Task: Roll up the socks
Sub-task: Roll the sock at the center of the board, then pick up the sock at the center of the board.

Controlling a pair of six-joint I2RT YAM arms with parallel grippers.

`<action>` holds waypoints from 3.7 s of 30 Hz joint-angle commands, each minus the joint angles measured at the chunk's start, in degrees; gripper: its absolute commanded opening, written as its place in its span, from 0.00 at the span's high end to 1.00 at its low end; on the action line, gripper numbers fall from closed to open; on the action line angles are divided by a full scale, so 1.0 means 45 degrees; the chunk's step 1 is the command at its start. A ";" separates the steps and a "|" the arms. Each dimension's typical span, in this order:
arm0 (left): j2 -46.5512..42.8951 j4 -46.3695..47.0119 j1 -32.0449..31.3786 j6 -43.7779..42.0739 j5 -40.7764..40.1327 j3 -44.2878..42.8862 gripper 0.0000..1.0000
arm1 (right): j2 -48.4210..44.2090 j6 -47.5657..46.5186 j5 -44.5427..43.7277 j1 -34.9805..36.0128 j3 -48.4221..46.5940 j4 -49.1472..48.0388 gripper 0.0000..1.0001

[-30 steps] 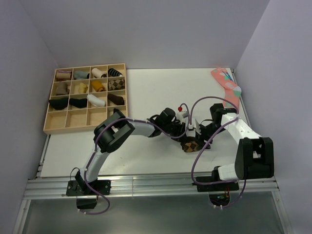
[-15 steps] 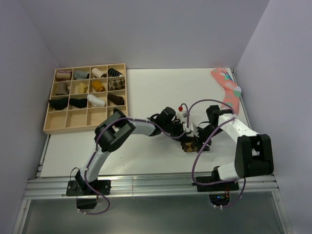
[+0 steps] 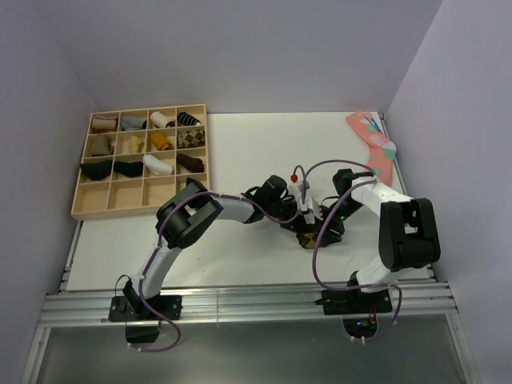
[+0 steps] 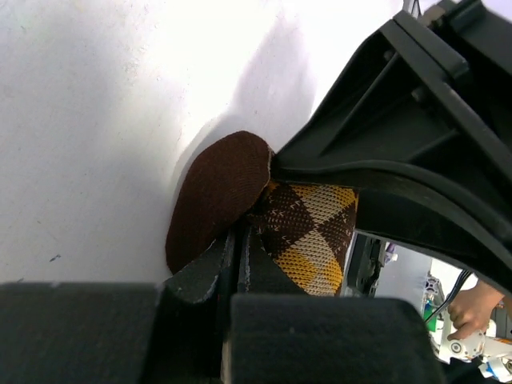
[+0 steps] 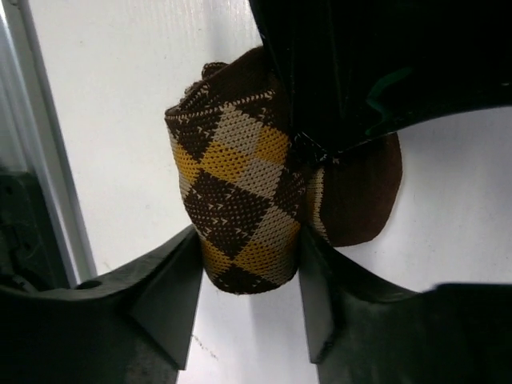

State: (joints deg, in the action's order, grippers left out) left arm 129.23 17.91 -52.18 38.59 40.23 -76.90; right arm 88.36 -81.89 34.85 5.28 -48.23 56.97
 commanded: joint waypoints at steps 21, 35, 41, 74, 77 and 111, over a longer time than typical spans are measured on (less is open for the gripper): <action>-0.2486 0.2969 -0.0142 0.1659 -0.5969 0.4315 0.69 | 0.2786 0.3176 -0.0499 0.0370 -0.1939 0.1540 0.61; -0.4869 0.5878 -0.0181 0.2694 -0.8724 0.7752 0.58 | 0.3392 0.4836 -0.0753 0.0370 -0.1919 0.0777 0.62; -0.5554 0.7054 -0.1253 0.3512 -1.0168 0.8925 0.55 | 0.3704 0.5364 -0.0480 0.0370 -0.2154 0.0835 0.63; -0.4147 0.2799 -0.5688 1.0016 -1.6868 0.6094 0.39 | 0.5091 0.9525 0.0283 -0.0548 -0.2994 0.0192 0.71; -0.4147 0.2094 -0.5825 1.0427 -1.6985 0.5898 0.38 | 0.5150 0.9914 0.0186 -0.0703 -0.2896 -0.0119 0.71; -0.2097 0.2387 -0.5611 1.3319 -1.7788 0.4571 0.34 | 0.8158 0.6832 0.2039 -0.1778 -0.4654 0.4117 0.69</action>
State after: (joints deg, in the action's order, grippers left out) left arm 117.23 30.76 -78.06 98.04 -40.34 -55.75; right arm 123.13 -45.65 45.82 -2.13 -67.55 76.20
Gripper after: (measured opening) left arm 0.657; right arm 0.412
